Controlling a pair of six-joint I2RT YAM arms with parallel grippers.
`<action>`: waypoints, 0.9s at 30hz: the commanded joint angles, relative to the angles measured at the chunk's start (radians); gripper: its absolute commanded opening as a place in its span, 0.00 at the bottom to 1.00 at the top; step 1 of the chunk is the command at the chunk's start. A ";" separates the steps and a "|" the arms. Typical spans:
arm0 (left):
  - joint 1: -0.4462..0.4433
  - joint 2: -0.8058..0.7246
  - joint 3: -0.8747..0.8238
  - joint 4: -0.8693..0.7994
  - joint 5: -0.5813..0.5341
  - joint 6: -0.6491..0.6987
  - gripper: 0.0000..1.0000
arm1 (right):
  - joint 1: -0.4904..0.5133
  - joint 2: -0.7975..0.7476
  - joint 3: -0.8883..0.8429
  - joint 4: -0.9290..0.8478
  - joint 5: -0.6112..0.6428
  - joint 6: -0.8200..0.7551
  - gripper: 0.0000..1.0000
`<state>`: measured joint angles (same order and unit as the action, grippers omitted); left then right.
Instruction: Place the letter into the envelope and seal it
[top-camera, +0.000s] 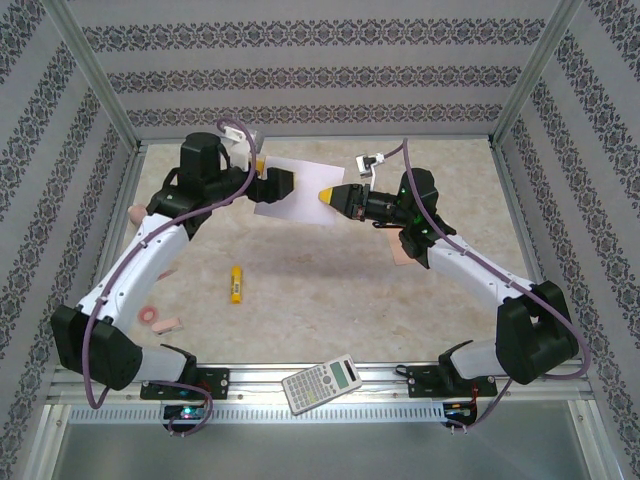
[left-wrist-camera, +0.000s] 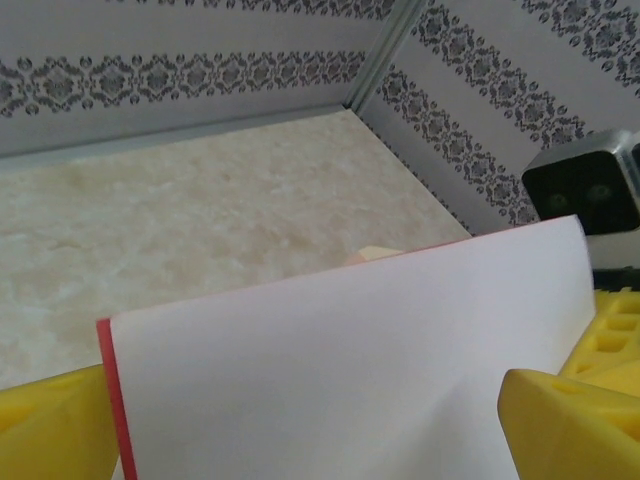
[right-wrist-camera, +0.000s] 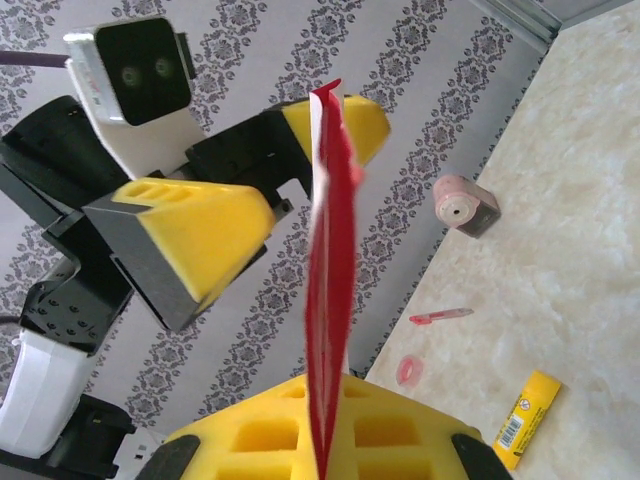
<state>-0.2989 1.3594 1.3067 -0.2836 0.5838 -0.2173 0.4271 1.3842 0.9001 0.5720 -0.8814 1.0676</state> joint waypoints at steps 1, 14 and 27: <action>0.004 -0.019 -0.038 0.041 0.055 -0.040 0.94 | -0.010 -0.008 -0.004 0.028 -0.023 -0.020 0.00; 0.003 -0.047 -0.202 0.367 0.126 -0.245 0.93 | 0.016 0.057 0.011 0.225 -0.036 0.079 0.00; 0.074 -0.100 -0.109 0.196 0.132 -0.110 0.94 | -0.013 0.034 0.016 0.109 -0.054 0.010 0.00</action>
<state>-0.2466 1.3117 1.1439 -0.0257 0.7128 -0.3958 0.4263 1.4445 0.9009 0.7132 -0.9222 1.1225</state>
